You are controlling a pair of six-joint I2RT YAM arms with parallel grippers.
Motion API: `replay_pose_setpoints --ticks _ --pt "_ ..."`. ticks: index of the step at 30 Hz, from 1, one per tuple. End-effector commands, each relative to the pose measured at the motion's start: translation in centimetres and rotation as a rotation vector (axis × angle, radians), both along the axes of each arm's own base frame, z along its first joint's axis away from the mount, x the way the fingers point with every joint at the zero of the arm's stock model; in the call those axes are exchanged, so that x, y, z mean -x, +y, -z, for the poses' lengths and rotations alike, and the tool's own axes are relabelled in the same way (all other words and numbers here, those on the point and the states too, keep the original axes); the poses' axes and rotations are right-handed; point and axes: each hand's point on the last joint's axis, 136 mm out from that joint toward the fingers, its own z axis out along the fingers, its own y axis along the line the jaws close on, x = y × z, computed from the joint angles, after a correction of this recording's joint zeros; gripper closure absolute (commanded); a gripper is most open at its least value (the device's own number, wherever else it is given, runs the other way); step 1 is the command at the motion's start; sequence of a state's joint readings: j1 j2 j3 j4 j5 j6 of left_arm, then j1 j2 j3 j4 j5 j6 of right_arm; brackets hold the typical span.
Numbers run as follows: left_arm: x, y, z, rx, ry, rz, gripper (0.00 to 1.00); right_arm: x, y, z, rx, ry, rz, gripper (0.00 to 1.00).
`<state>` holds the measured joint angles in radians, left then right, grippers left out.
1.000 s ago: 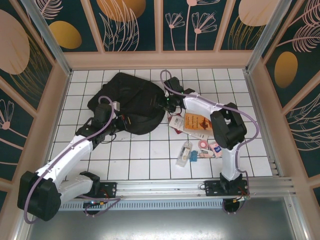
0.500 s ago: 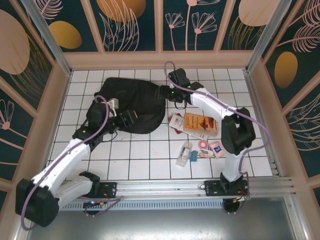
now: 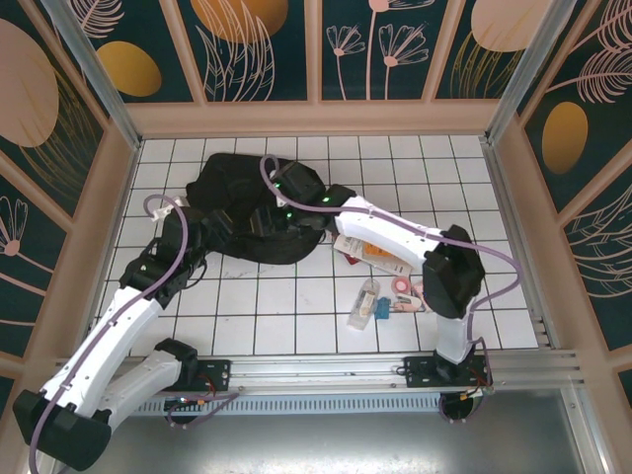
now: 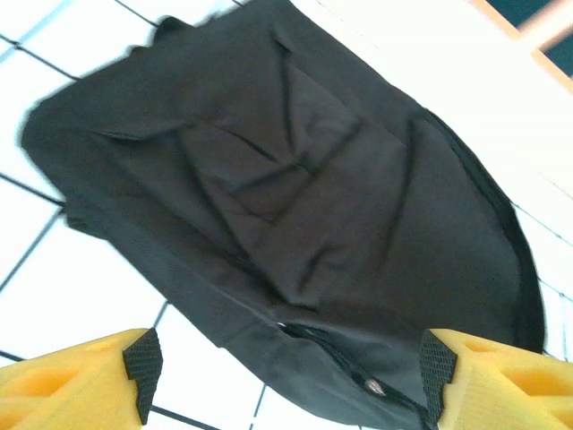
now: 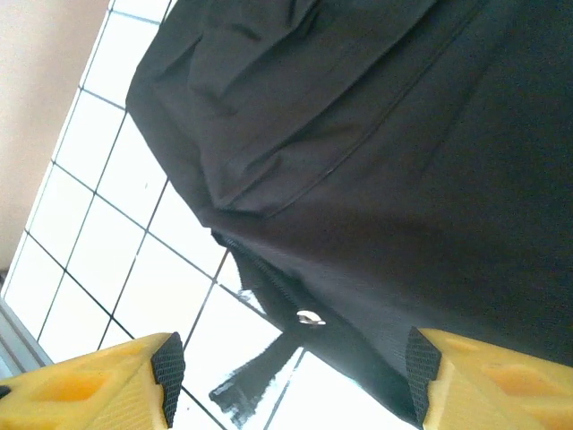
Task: Pack books, pencil case, and school supplies into a backpack
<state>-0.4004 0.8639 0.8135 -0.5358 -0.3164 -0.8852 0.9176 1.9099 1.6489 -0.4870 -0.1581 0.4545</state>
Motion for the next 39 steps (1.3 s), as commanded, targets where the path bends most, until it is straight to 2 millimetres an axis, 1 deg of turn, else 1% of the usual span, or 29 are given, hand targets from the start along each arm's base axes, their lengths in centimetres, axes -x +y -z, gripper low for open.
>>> replay_pose_setpoints --ticks 1,3,5,8,12,15,19,20,22,24,27,29,32,35,37,39 --pt "1.2 3.4 -1.9 -0.004 -0.079 -0.186 0.23 0.3 0.6 1.2 0.049 0.036 0.002 0.32" --pt "1.3 3.7 -2.7 0.006 -0.107 -0.197 0.24 0.8 1.2 1.6 0.059 0.043 -0.016 0.33" --pt "1.2 3.5 -2.9 0.013 -0.108 -0.194 0.24 1.1 1.5 2.0 0.073 0.043 -0.023 0.34" --pt "1.1 3.0 -2.6 0.031 -0.092 -0.174 0.24 1.1 1.3 2.7 0.099 0.045 -0.015 0.37" --pt "1.2 2.8 -2.0 0.038 -0.085 -0.167 0.24 1.5 1.1 2.9 0.100 0.052 -0.022 0.48" --pt "1.0 2.5 -1.6 0.041 -0.077 -0.154 0.24 2.0 1.0 2.8 0.094 0.051 -0.027 0.52" --pt "0.8 1.9 -0.5 0.059 -0.053 -0.132 0.24 2.2 0.9 3.1 0.093 0.059 -0.029 0.72" --pt "0.7 1.7 -0.3 0.064 -0.049 -0.125 0.23 2.2 0.9 3.1 0.091 0.060 -0.028 0.79" --pt "0.4 0.9 0.4 0.078 -0.032 -0.094 0.23 2.2 0.9 3.1 0.086 0.063 -0.028 0.90" --pt "0.0 -0.6 1.6 0.115 0.005 -0.037 0.21 2.2 0.8 2.8 0.074 0.060 -0.020 1.00" --pt "-0.5 -3.2 3.5 0.221 0.065 0.040 0.17 2.1 0.7 2.3 0.039 0.067 -0.007 1.00" --pt "-0.9 -4.6 4.5 0.301 0.088 0.063 0.15 2.0 0.5 2.1 0.010 0.083 -0.004 1.00" --pt "-1.5 -5.6 6.1 0.403 0.114 0.054 0.17 2.1 0.4 2.1 -0.030 0.111 -0.002 1.00" --pt "-2.2 -5.9 7.7 0.508 0.130 0.016 0.20 2.3 0.5 2.3 -0.043 0.121 -0.003 1.00" --pt "-2.6 -5.3 8.6 0.559 0.120 -0.034 0.23 2.4 0.6 2.6 -0.052 0.130 -0.004 1.00" --pt "-3.0 -4.9 8.8 0.623 0.065 -0.068 0.27 2.6 0.7 2.7 -0.063 0.136 -0.006 1.00"
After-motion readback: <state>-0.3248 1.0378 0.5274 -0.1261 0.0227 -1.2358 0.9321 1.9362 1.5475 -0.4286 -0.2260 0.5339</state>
